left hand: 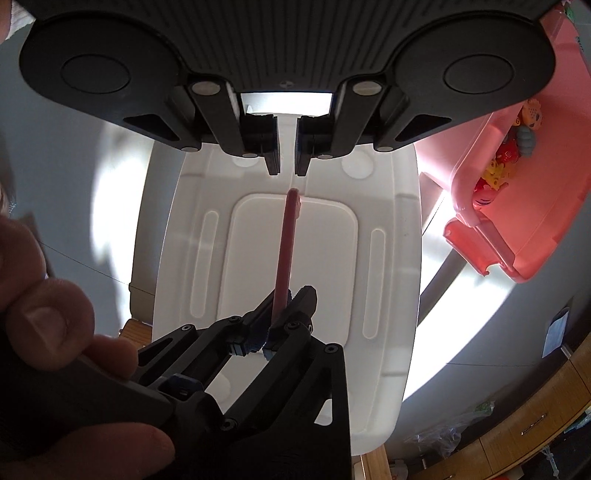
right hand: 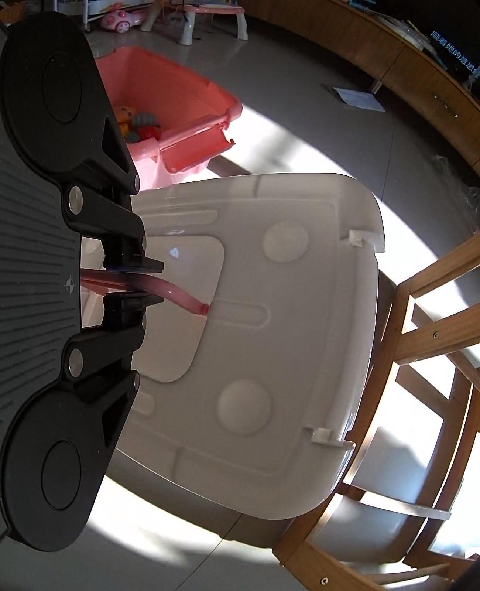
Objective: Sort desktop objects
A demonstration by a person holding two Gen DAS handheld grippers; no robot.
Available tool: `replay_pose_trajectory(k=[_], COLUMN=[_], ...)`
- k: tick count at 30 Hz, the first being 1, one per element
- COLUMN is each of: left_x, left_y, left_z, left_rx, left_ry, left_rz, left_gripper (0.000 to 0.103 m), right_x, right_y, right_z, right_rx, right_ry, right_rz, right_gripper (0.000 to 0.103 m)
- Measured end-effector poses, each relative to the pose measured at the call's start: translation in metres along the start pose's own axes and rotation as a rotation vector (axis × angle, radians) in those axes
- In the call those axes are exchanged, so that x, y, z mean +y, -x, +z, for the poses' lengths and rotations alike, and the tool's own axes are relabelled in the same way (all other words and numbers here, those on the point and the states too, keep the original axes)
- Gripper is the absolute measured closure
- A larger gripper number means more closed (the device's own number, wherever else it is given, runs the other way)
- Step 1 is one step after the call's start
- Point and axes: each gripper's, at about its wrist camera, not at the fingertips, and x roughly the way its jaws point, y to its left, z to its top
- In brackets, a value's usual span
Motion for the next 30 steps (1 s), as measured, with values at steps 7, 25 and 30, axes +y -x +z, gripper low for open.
replay_pose_trajectory(k=[7,25,30], left_x=[0.003,0.018,0.002], left_y=[0.012,0.039,0.038], left_z=[0.004,-0.008,0.0], left_rx=[-0.017,-0.049,-0.093], left_ry=[0.043,0.093,0.046], left_rz=[0.027,-0.014,-0.055], left_gripper=[0.094,0.094,0.092], right_x=[0.027,0.021,0.0], right_y=[0.008,0.018,0.023], right_z=[-0.006,-0.017,-0.019], right_rx=[-0.007,0.032,0.044], right_ry=[0.023,-0.069,-0.132], right_rz=[0.025,0.062,0.097], right_gripper=[0.095,0.095,0.098])
